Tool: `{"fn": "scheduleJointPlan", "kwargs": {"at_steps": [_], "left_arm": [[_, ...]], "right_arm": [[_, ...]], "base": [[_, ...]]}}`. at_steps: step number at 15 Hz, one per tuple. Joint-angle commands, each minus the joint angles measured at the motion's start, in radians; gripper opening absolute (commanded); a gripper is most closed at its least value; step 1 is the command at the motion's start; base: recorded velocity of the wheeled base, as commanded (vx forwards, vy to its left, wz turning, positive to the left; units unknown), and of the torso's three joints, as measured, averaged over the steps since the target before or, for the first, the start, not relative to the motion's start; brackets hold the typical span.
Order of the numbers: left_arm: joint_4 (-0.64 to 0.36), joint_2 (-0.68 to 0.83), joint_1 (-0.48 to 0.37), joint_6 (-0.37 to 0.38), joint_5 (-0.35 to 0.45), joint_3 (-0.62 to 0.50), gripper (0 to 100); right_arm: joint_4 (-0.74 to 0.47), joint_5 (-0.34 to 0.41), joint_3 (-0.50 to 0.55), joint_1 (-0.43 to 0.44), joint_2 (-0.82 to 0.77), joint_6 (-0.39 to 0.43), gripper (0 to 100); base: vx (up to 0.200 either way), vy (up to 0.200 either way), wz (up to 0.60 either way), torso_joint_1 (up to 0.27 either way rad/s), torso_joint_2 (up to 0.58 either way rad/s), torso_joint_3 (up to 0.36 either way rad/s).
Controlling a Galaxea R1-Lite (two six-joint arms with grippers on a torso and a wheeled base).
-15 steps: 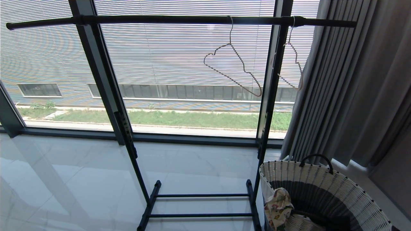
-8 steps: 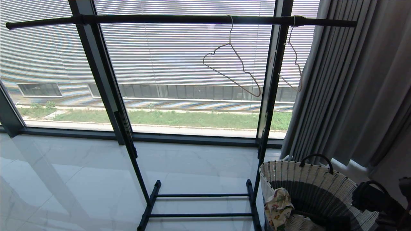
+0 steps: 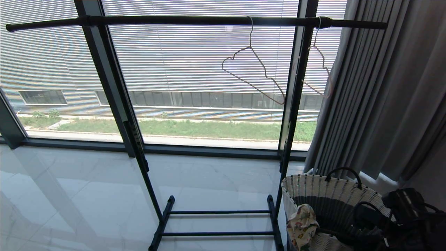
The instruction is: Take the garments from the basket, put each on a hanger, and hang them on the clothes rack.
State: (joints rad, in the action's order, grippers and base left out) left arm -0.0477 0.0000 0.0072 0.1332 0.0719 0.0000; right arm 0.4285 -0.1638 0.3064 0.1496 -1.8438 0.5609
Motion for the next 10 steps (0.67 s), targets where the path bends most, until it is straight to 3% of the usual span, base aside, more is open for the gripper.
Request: {"fn": "scheduleJointPlan", "kwargs": {"at_steps": [1, 5, 6, 10], "left_arm": [[0.000, 0.000, 0.000, 0.000, 0.000, 0.000, 100], [0.000, 0.000, 0.000, 0.000, 0.000, 0.000, 100], [0.000, 0.000, 0.000, 0.000, 0.000, 0.000, 100], [0.000, 0.000, 0.000, 0.000, 0.000, 0.000, 100]], "right_arm": [[0.070, -0.017, 0.008, -0.008, -0.097, 0.001, 100], [0.185, -0.019, 0.008, -0.039, -0.147, 0.037, 100], [0.187, -0.019, 0.008, -0.045, -0.147, 0.042, 0], [0.193, -0.026, 0.005, -0.047, -0.115, 0.042, 0]], "base": [[0.000, 0.000, 0.00, 0.000, 0.00, 0.000], [0.000, 0.000, 0.00, 0.000, 0.00, 0.000], [0.000, 0.000, 0.00, 0.000, 0.00, 0.000], [0.000, 0.000, 0.00, 0.000, 0.00, 0.000]]}}
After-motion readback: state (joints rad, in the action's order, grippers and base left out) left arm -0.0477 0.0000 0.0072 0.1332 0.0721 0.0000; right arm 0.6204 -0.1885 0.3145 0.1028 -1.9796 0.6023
